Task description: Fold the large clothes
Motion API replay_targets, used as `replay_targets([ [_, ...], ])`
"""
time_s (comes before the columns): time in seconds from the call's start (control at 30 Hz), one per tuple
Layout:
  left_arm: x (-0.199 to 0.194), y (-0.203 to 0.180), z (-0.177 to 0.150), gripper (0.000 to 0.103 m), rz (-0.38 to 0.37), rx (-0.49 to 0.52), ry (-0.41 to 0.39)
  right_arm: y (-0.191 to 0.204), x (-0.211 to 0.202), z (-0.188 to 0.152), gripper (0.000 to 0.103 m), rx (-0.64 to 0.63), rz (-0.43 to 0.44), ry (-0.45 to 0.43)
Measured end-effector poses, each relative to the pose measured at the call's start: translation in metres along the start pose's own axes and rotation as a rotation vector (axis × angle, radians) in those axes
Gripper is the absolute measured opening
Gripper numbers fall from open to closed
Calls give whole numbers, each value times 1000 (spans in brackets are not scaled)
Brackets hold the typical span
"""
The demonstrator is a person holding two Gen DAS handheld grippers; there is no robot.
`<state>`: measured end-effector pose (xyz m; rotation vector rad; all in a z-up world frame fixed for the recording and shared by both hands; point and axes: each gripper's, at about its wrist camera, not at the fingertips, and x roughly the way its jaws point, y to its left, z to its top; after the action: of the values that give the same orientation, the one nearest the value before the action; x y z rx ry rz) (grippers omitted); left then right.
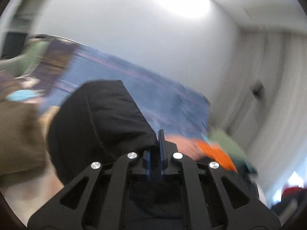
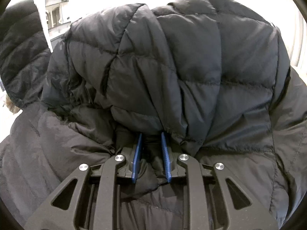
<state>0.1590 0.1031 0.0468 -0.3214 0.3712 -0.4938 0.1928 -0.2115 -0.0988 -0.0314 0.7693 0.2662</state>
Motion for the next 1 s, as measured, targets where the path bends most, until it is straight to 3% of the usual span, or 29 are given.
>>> replay_targets([
  [0.07, 36, -29, -16, 9, -31, 71, 105, -11, -16, 1, 23, 51, 44, -1],
  [0.17, 78, -63, -69, 29, -79, 175, 300, -33, -59, 1, 27, 113, 83, -55],
  [0.23, 88, -68, -97, 42, -90, 218, 374, -48, -86, -2, 38, 136, 68, -91],
  [0.3, 89, -64, -121, 49, -95, 245, 430, -59, -108, -3, 39, 149, 45, -108],
  [0.4, 82, -57, -129, 55, -66, 270, 467, -57, -125, 1, 39, 137, 28, -117],
  [0.6, 53, -37, -138, 67, -19, 228, 480, 11, -144, 19, 44, -55, 81, -161],
  [0.77, -18, -11, -136, 70, -39, 95, 392, 61, -140, 18, 46, -217, 86, -176],
  [0.9, -34, 32, -129, 70, 156, 40, 333, 105, -127, 13, 52, -360, 73, -176],
  [0.97, -29, 64, -127, 55, 259, -27, 322, 141, -113, 5, 52, -508, 15, -171],
  [1.0, -26, 73, -127, 36, 282, -37, 324, 158, -105, 0, 52, -584, -34, -169],
])
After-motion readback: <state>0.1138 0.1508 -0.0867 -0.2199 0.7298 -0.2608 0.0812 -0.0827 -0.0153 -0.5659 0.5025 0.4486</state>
